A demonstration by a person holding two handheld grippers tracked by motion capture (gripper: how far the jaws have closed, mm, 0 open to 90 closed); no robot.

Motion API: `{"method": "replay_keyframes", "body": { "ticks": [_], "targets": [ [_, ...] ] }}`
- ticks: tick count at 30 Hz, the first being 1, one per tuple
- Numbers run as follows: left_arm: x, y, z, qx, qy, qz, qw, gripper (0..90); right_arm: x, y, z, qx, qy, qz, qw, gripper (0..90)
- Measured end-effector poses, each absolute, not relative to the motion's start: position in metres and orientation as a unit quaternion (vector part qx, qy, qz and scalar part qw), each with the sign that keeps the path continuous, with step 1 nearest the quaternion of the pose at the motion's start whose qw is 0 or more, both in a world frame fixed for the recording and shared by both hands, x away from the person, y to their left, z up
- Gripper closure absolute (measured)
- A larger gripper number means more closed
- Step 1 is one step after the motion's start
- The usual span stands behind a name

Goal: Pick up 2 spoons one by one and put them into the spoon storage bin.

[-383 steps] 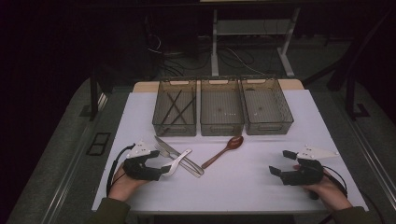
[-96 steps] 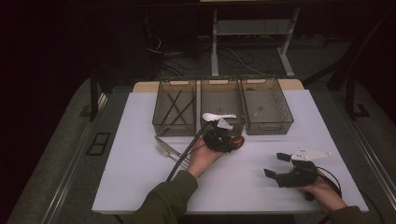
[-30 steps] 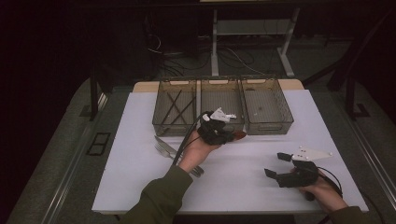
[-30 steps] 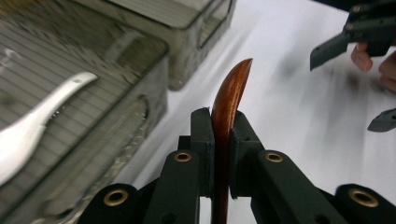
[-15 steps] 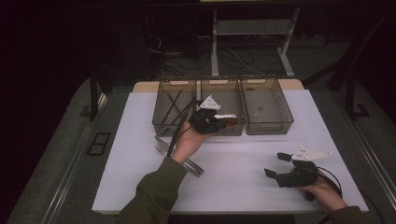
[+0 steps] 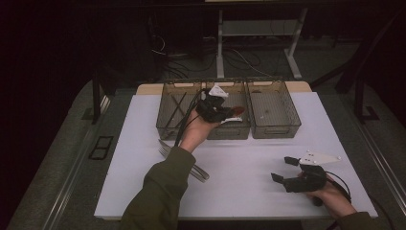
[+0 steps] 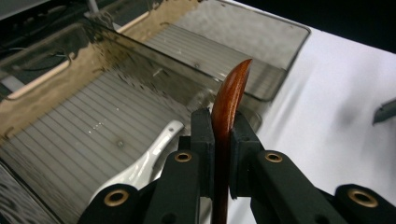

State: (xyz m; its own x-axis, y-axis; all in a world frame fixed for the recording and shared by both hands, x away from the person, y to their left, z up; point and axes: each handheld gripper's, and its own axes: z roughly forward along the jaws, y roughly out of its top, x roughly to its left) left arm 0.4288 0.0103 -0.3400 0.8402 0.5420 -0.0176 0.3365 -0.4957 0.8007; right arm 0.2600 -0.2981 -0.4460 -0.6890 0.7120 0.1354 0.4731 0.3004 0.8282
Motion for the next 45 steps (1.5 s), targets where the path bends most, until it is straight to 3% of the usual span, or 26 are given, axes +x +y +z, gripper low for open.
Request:
{"method": "replay_keyframes", "body": {
  "ticks": [19,30,35,45],
  "targets": [
    [0.484,-0.030,-0.349,0.850,0.318,0.145,0.394,81.9,0.259,-0.299,-0.445,0.370,0.792,0.468,0.129,14.1],
    [0.497,-0.038,-0.371,0.850,0.366,0.139,0.353,81.0,0.259,-0.300,-0.444,0.368,0.791,0.471,0.129,14.1],
    [0.497,-0.037,-0.370,0.843,0.375,0.145,0.357,67.0,0.259,-0.300,-0.444,0.367,0.791,0.472,0.129,14.1],
    [0.491,-0.027,-0.365,0.843,0.351,0.126,0.389,53.8,0.259,-0.300,-0.444,0.369,0.791,0.471,0.130,14.1]
  ]
}}
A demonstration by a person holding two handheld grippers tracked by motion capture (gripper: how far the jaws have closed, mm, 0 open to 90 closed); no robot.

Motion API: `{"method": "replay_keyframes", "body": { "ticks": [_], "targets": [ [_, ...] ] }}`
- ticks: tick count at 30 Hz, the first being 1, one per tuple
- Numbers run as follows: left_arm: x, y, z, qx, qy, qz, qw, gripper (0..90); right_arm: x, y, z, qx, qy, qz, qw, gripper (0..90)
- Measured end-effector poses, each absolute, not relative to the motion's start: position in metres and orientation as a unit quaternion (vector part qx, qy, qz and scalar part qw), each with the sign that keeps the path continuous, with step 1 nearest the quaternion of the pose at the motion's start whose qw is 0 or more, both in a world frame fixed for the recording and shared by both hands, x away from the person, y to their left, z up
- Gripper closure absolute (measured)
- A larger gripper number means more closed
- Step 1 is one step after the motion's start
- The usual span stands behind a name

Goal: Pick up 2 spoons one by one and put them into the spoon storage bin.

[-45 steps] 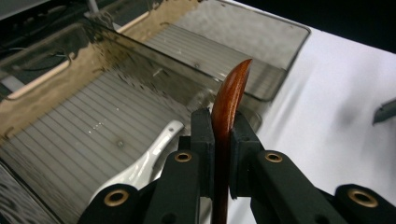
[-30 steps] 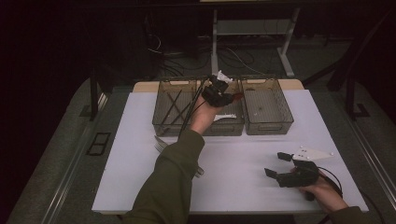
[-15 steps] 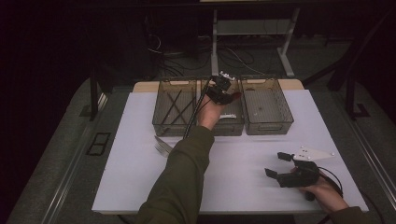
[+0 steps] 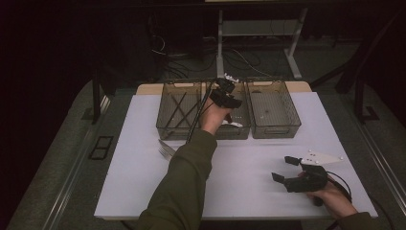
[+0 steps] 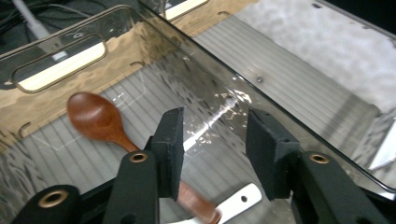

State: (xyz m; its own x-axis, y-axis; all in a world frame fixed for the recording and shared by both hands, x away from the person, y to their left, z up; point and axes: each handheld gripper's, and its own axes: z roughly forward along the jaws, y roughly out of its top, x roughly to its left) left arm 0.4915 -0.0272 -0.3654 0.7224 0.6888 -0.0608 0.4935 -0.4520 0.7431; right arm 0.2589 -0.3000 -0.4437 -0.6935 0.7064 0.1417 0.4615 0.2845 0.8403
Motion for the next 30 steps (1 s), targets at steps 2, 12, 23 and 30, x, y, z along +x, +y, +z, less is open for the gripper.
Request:
{"method": "replay_keyframes", "body": {
  "ticks": [2,12,23,30],
  "targets": [
    [0.489,-0.024,-0.364,0.844,0.343,0.119,0.396,51.2,0.259,-0.300,-0.444,0.370,0.790,0.471,0.130,14.1],
    [0.467,-0.011,-0.354,0.838,0.308,0.106,0.437,42.8,0.260,-0.300,-0.443,0.375,0.787,0.472,0.130,14.1],
    [0.437,0.008,-0.347,0.840,0.267,0.095,0.462,34.7,0.260,-0.302,-0.443,0.376,0.788,0.471,0.130,14.1],
    [0.418,0.023,-0.348,0.840,0.254,0.098,0.469,33.7,0.260,-0.303,-0.443,0.375,0.787,0.471,0.132,14.1]
  ]
}}
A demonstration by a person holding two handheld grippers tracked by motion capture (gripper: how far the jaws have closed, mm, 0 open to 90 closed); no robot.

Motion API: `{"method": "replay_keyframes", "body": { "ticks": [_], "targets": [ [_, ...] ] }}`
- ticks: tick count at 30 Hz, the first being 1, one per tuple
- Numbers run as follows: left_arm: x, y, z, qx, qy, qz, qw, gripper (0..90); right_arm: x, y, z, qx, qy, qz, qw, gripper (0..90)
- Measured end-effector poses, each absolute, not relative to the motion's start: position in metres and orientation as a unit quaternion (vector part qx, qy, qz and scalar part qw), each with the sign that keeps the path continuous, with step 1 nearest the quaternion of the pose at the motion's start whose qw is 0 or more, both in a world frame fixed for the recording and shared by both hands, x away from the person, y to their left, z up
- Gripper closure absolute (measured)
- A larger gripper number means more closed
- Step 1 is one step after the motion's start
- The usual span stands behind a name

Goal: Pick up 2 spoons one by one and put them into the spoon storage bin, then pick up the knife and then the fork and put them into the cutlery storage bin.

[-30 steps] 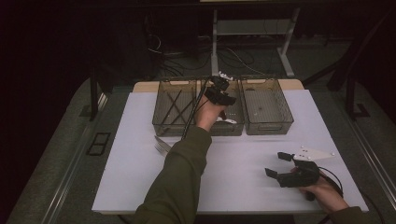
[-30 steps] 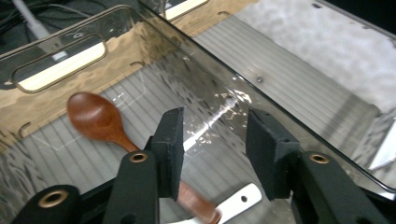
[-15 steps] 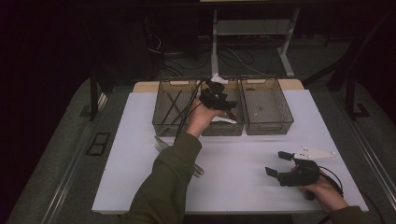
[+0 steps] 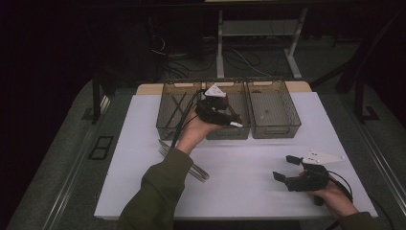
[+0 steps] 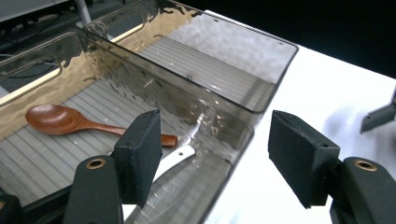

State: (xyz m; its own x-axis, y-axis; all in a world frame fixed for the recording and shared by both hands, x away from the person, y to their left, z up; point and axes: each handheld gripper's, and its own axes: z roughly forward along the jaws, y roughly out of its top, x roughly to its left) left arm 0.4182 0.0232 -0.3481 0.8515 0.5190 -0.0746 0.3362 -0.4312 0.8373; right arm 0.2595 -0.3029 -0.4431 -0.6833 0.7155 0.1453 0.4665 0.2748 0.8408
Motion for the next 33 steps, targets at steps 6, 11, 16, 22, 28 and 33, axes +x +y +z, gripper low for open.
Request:
{"method": "replay_keyframes", "body": {
  "ticks": [6,11,16,22,28,33],
  "targets": [
    [0.403,0.040,-0.351,0.838,0.254,0.096,0.473,33.4,0.260,-0.304,-0.444,0.376,0.787,0.470,0.133,14.1],
    [0.389,0.055,-0.356,0.836,0.253,0.094,0.478,33.1,0.260,-0.304,-0.444,0.378,0.788,0.469,0.132,14.1],
    [0.373,0.073,-0.363,0.838,0.253,0.094,0.474,34.9,0.260,-0.304,-0.444,0.380,0.787,0.466,0.134,14.1],
    [0.353,0.094,-0.373,0.846,0.262,0.101,0.454,44.2,0.258,-0.304,-0.444,0.380,0.788,0.466,0.133,14.1],
    [0.338,0.119,-0.383,0.853,0.280,0.110,0.427,61.4,0.259,-0.303,-0.444,0.377,0.789,0.465,0.137,14.1],
    [0.335,0.143,-0.394,0.863,0.302,0.129,0.384,78.9,0.259,-0.303,-0.444,0.376,0.790,0.465,0.137,14.1]
  ]
}}
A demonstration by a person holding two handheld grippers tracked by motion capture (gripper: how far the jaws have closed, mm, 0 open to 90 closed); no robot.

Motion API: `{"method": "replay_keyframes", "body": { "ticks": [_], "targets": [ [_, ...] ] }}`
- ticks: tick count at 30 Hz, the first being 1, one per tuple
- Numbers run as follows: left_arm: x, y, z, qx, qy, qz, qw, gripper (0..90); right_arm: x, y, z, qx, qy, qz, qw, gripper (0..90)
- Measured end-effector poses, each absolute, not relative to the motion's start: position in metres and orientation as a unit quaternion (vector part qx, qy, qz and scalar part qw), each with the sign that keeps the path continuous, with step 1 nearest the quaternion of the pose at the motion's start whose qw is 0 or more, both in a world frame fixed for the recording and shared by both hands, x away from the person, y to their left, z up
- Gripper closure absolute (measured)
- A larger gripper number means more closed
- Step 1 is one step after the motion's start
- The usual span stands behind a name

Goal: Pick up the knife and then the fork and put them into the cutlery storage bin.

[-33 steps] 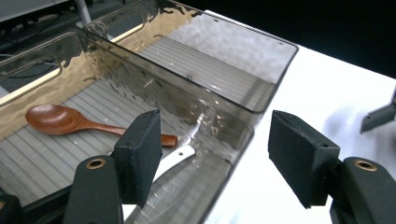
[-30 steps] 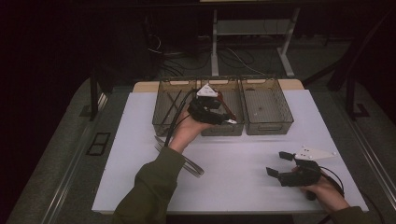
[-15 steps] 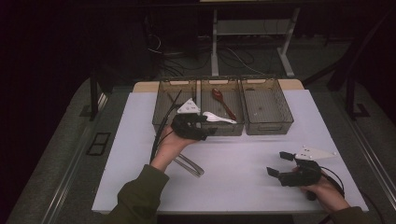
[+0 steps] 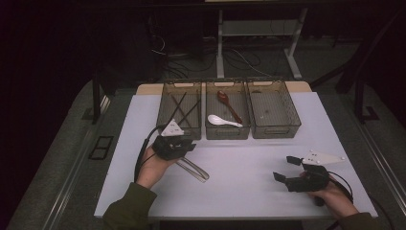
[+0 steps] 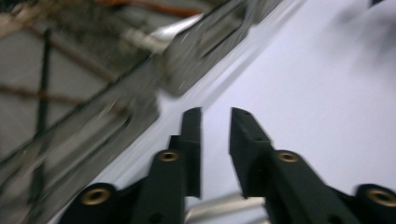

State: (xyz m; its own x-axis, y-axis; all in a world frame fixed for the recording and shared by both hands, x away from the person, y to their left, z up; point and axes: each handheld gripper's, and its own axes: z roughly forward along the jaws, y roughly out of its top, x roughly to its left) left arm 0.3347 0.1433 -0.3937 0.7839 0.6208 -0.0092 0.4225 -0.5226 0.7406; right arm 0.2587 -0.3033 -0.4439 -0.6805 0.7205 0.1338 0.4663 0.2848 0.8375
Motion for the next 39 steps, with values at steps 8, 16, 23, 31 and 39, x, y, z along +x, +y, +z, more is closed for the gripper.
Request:
{"method": "replay_keyframes", "body": {
  "ticks": [8,16,23,31,39],
  "targets": [
    [0.339,0.184,-0.408,0.857,0.356,0.162,0.335,88.5,0.259,-0.302,-0.444,0.375,0.791,0.463,0.136,14.1],
    [0.348,0.205,-0.413,0.847,0.384,0.171,0.326,88.5,0.259,-0.301,-0.444,0.375,0.792,0.462,0.136,14.1],
    [0.360,0.194,-0.424,0.858,0.378,0.177,0.300,88.5,0.259,-0.300,-0.444,0.373,0.793,0.462,0.137,14.1],
    [0.363,0.195,-0.426,0.863,0.381,0.173,0.281,88.6,0.260,-0.301,-0.445,0.373,0.793,0.462,0.137,14.1],
    [0.358,0.195,-0.428,0.872,0.376,0.165,0.266,88.6,0.259,-0.301,-0.444,0.375,0.792,0.462,0.136,14.1]
  ]
}}
